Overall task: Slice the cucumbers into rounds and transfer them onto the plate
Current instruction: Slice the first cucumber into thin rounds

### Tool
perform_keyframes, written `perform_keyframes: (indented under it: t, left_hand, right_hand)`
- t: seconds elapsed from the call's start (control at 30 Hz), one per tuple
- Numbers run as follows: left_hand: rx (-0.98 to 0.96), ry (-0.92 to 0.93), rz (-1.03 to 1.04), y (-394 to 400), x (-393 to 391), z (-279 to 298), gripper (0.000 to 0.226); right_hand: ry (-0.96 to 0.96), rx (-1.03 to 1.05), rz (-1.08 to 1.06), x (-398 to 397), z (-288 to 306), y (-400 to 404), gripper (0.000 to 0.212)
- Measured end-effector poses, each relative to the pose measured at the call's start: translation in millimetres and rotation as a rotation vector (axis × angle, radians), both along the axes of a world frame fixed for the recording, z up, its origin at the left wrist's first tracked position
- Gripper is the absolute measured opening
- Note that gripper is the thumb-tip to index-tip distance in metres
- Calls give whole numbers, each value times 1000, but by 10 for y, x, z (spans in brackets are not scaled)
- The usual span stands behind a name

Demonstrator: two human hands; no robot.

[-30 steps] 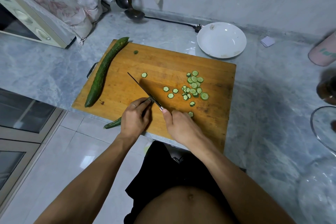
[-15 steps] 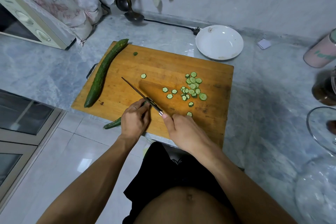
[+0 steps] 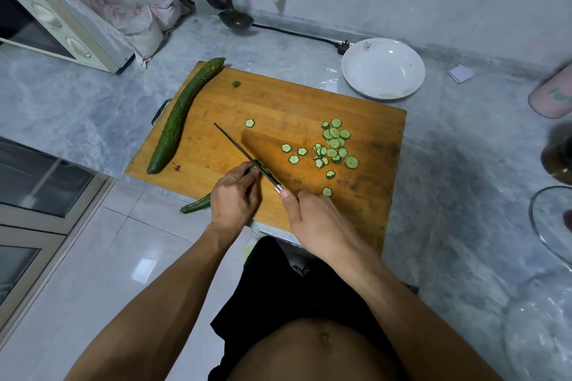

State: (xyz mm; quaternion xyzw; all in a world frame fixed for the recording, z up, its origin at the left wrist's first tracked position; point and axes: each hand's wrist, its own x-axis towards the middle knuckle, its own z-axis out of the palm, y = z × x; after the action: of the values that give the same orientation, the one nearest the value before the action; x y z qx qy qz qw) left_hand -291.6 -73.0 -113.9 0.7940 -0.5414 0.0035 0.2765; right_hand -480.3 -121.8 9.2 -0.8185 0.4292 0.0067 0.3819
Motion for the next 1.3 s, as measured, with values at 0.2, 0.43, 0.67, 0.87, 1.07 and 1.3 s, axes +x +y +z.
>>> perform_keyframes:
  t: [0.2,0.43,0.67,0.87,1.07,1.3]
  left_hand:
    - [-21,-46,-1,3,-2,15,25]
    - [-1,-42,1,-22,22,-39,28]
    - [-32,-64,8,-9,-3,-40,26]
    - [9,-26,12,-17,22,-65,31]
    - [7,23,21,-9,21,-19,32]
    - [16,19,17,-9,9,-6,35]
  right_hand:
    - [10,-5,10,-6,17,-4,51]
    - [29,50,17,-2,61,-57,51]
    - [42,133,-24,179,19,-120,57]
    - [6,99,-46,244,-71,-114,49]
    - [-23,85,-28,112,-50,-115,53]
    - [5,45,13,-28,53,-41,51]
